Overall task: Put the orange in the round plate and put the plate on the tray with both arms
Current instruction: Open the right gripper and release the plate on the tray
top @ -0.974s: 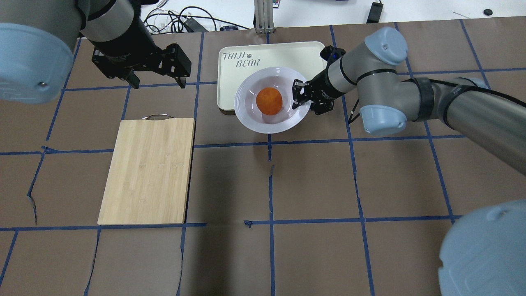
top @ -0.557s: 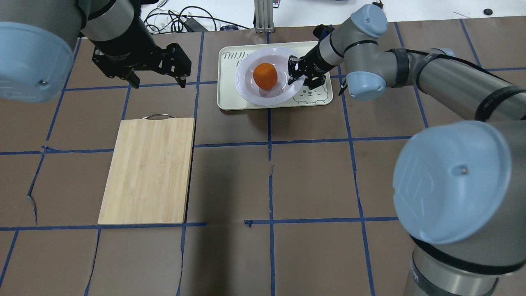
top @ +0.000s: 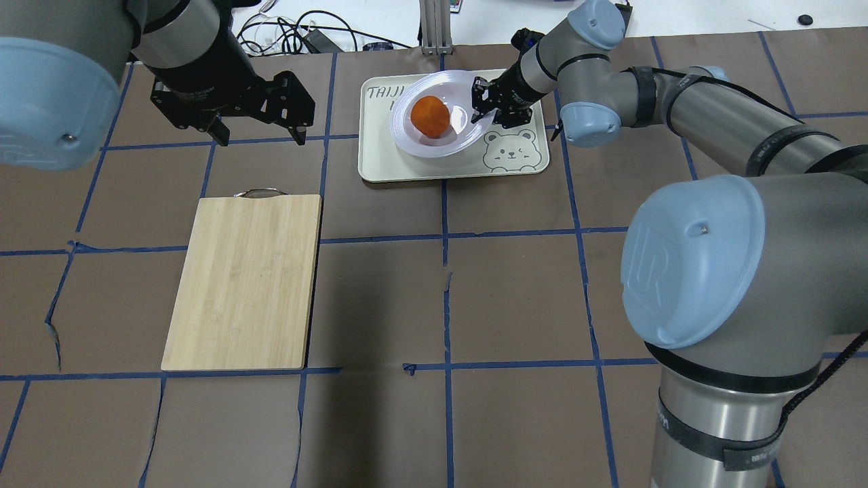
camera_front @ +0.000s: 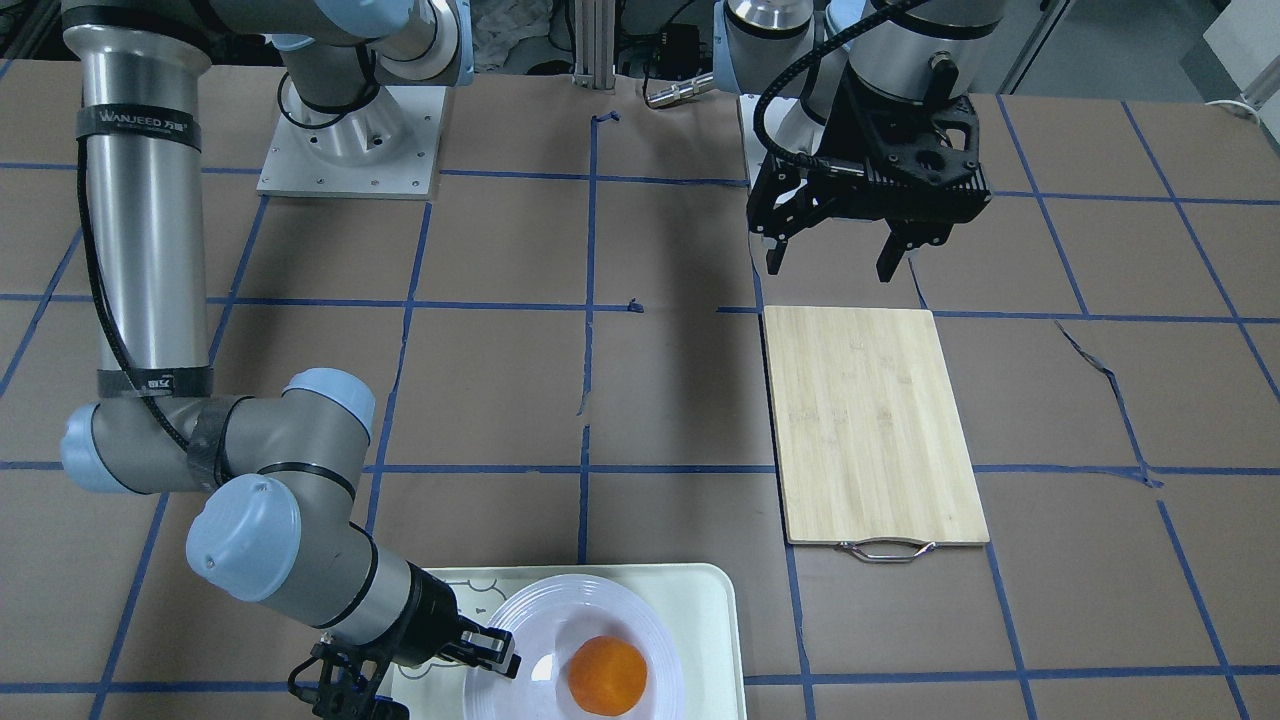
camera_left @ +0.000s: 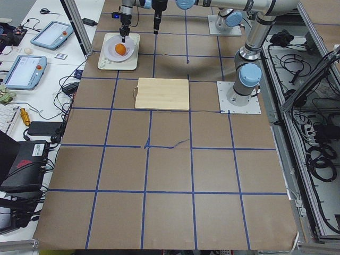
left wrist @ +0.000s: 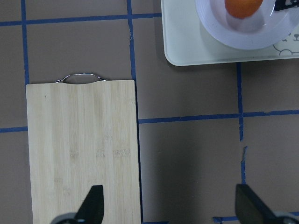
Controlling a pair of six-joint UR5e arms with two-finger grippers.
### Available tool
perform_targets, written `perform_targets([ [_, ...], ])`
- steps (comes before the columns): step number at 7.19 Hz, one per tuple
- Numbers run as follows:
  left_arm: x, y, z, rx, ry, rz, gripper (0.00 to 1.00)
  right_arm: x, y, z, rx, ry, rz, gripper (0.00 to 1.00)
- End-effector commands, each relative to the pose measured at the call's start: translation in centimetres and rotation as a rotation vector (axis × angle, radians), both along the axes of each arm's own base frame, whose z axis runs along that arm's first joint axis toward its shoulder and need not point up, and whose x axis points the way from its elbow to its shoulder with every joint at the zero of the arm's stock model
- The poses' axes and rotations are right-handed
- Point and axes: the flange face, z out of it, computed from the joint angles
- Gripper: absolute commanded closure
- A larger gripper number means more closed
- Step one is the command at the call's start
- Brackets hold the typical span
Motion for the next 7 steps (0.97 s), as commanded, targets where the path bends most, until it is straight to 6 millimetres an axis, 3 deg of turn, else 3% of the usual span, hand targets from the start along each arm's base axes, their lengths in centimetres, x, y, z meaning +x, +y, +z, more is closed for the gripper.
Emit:
perform_targets([
  [1,0.0,0.0,0.0,0.000,0.000,0.001,0.00,-0.7,-0.3,2.9,-0.040,0.012,-0.017,0.17],
  [2,0.0,0.0,0.1,-0.001,0.000,0.000,0.00,-3.0,0.6,7.3,-0.026,0.047,-0.035,0.13],
  [4,0.0,0.0,0.0,0.000,0.000,0.000,0.00,-7.1,2.9,13.2,-0.011,0.235,0.037,0.07],
  [5,0.1,0.0,0.0,0.000,-0.001,0.002,0.00,-8.0,4.6,16.8,-0.010,0.331,0.028,0.06],
  [7,0.1,0.0,0.0,0.000,-0.002,0.000,0.00,-7.3,10.9,25.1,0.064,0.457,0.054,0.06],
])
